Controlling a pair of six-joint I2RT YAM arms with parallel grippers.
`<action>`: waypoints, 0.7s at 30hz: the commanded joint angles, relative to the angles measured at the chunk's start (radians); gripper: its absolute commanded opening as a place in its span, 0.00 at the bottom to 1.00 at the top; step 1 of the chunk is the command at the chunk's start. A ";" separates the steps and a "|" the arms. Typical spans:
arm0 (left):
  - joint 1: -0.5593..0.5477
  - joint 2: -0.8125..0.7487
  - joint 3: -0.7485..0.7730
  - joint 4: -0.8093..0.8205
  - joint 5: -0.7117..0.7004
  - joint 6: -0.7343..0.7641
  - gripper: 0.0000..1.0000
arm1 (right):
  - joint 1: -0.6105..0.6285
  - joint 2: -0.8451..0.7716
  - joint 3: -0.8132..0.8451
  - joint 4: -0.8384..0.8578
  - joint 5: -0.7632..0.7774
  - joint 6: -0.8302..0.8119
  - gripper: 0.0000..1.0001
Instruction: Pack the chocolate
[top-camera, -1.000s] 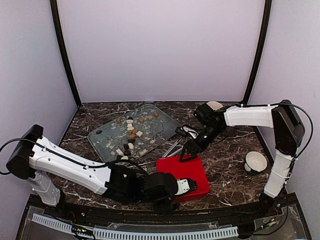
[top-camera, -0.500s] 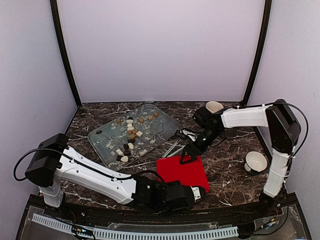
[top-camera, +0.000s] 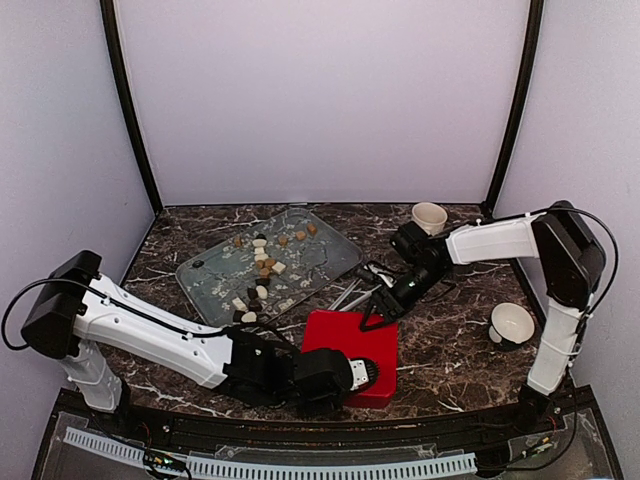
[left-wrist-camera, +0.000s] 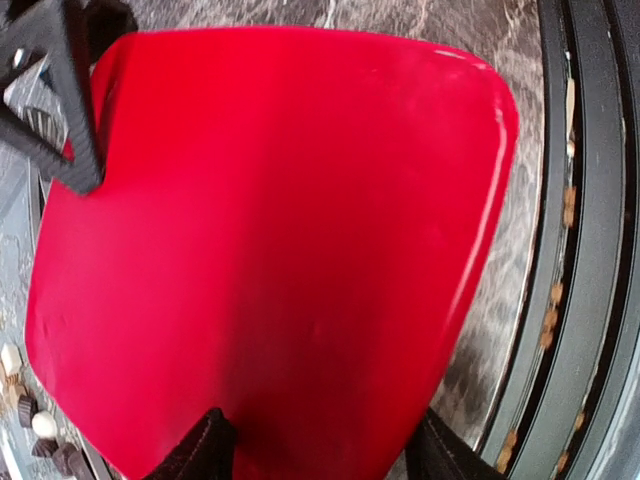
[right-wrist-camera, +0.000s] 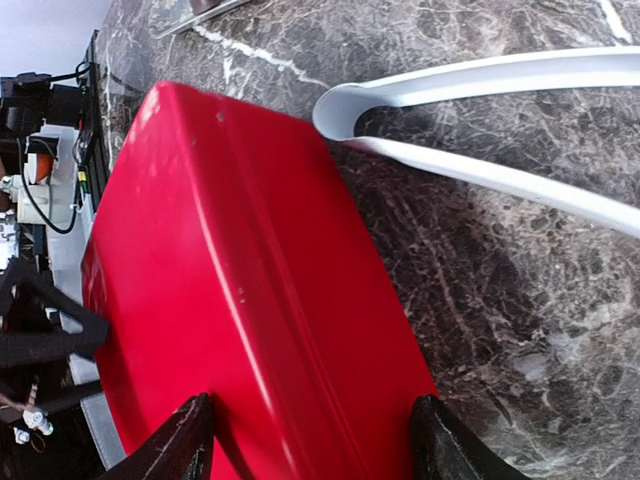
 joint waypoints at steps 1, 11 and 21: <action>0.082 -0.083 -0.087 -0.038 -0.014 -0.047 0.58 | 0.018 -0.039 -0.071 -0.034 -0.085 0.089 0.64; 0.106 -0.218 -0.232 -0.086 0.005 -0.100 0.62 | 0.017 -0.070 -0.124 0.064 -0.084 0.265 0.51; 0.106 -0.338 -0.308 -0.154 0.035 -0.237 0.63 | 0.000 -0.055 -0.167 0.083 -0.055 0.297 0.36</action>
